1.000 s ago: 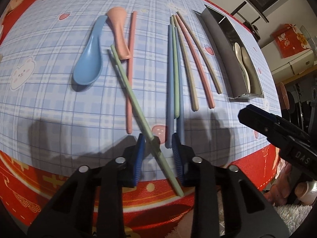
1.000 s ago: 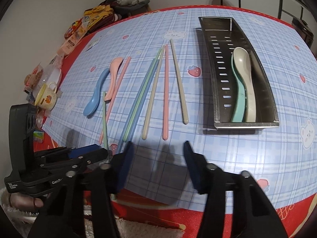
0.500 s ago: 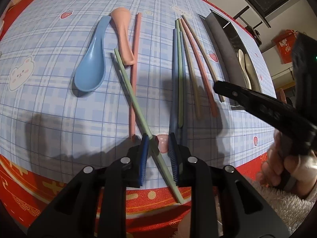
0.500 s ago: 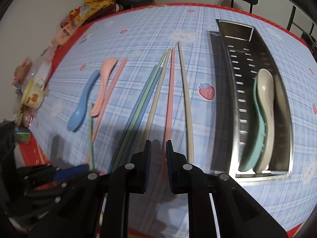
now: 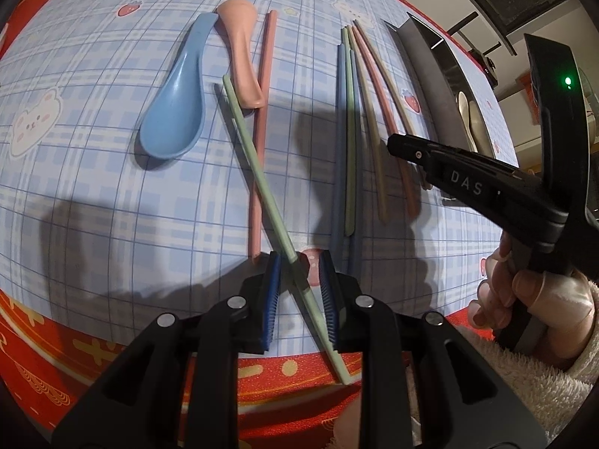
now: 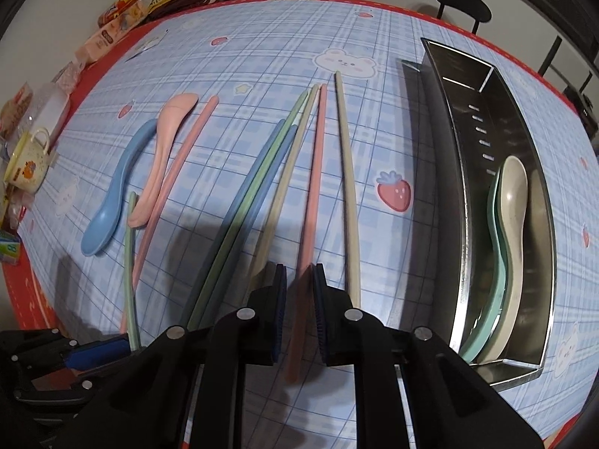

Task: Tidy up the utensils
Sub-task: 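Grasp a pink chopstick with the right tool while the left tool holds the green one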

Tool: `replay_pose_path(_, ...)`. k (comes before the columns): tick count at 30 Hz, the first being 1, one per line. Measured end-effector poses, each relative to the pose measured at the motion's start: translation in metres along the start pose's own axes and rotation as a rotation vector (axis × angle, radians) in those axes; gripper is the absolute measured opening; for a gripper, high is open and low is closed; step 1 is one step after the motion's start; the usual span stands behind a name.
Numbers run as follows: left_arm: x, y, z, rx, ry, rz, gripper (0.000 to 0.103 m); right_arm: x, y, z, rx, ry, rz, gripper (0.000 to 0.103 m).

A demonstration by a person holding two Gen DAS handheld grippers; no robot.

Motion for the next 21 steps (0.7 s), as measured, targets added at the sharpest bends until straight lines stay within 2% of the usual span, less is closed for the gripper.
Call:
replay_pose_path(7, 0.000, 0.000, -0.001, 0.001, -0.010, -0.001, 0.025, 0.002, 0.019, 0.005, 0.034, -0.062, -0.003, 0.008)
replay_pose_path(13, -0.005, -0.002, -0.003, 0.010, -0.055, -0.025, 0.025, 0.003, 0.051, 0.014, 0.080, -0.114, -0.012, 0.008)
replay_pose_path(18, -0.001, -0.002, -0.004, 0.004, -0.077, 0.001, 0.017, -0.001, 0.070, 0.019, 0.073, -0.147, -0.055, 0.008)
replay_pose_path(21, 0.000, -0.001, -0.004, 0.000, -0.080, 0.007, 0.017, -0.002, 0.072, 0.020, 0.068, -0.160, -0.067, 0.007)
Point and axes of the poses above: each gripper's, at about its wrist camera, not at the fingertips, and z roughly against the way its jaws point, x to its left, y to its underside, the point moved 6 cm from there along -z, roughly the way its jaws point, and after that the axes turned 5 degrees about x, right-handed, at the moved point
